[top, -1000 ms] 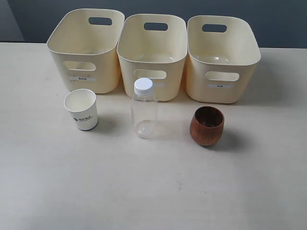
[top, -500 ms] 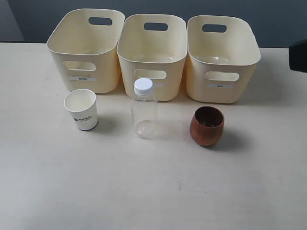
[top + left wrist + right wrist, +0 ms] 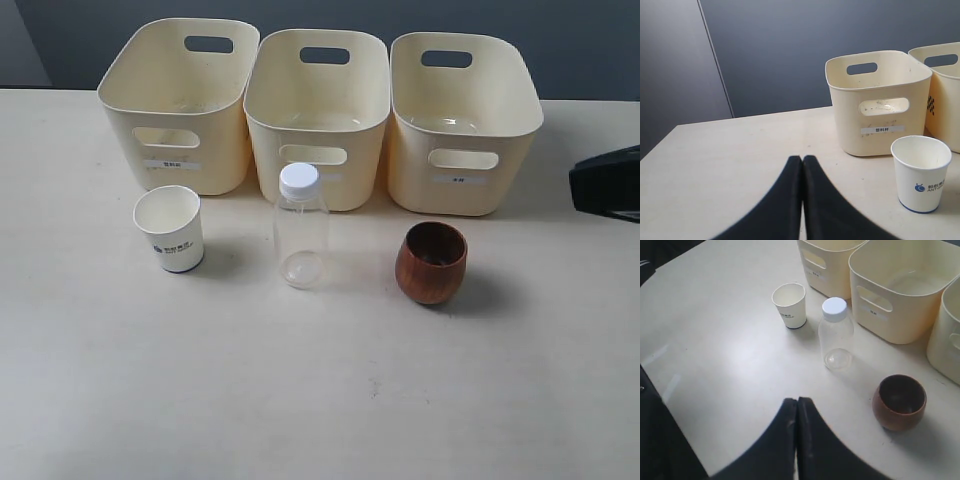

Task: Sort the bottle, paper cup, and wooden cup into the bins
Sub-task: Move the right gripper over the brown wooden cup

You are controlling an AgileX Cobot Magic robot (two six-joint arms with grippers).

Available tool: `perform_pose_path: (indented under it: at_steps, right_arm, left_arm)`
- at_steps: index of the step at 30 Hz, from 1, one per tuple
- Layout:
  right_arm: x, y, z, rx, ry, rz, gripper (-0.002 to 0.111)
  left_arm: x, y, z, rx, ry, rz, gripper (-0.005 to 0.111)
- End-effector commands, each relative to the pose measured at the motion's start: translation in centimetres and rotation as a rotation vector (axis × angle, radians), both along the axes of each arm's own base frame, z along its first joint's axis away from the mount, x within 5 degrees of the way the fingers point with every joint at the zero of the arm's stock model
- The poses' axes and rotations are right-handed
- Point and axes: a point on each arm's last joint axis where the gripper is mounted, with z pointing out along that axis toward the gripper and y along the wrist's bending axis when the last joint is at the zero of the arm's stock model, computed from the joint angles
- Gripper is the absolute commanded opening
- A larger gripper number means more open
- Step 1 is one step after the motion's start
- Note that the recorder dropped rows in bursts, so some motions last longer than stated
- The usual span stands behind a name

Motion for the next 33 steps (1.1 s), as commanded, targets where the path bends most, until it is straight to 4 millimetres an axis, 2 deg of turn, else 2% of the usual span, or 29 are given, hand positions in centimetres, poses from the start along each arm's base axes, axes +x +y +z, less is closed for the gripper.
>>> perform_pose_path:
  at_steps: [1,6,12,16,21,27,30,33]
  right_arm:
    - [0.0,0.0,0.1,-0.007,-0.040,0.003,-0.001]
    - [0.5,-0.3,-0.1,-0.051,-0.063,-0.016,-0.001]
    - [2.9,-0.8,-1.1,-0.093,-0.044,-0.068,-0.001]
    - [4.7,-0.3,-1.9,-0.179,-0.081,-0.063,-0.001]
    - [6.8,2.2,-3.0,-0.229,-0.141,0.003,-0.001]
    - [9.8,6.0,-6.5,-0.398,-0.164,0.085,-0.001]
    - [11.0,7.3,-8.2,-0.521,-0.154,0.130,-0.001]
    - [12.1,8.0,-8.8,-0.564,-0.131,0.119,-0.001]
  left_arm:
    - [0.0,0.0,0.0,-0.001,-0.010,0.001,0.000]
    - [0.0,0.0,0.0,-0.001,-0.010,0.001,0.000]
    - [0.0,0.0,0.0,-0.001,-0.010,0.001,0.000]
    - [0.0,0.0,0.0,-0.001,-0.010,0.001,0.000]
    - [0.0,0.0,0.0,-0.001,-0.010,0.001,0.000]
    - [0.0,0.0,0.0,-0.001,-0.010,0.001,0.000]
    - [0.0,0.0,0.0,-0.001,-0.010,0.001,0.000]
    - [0.0,0.0,0.0,-0.001,-0.010,0.001,0.000]
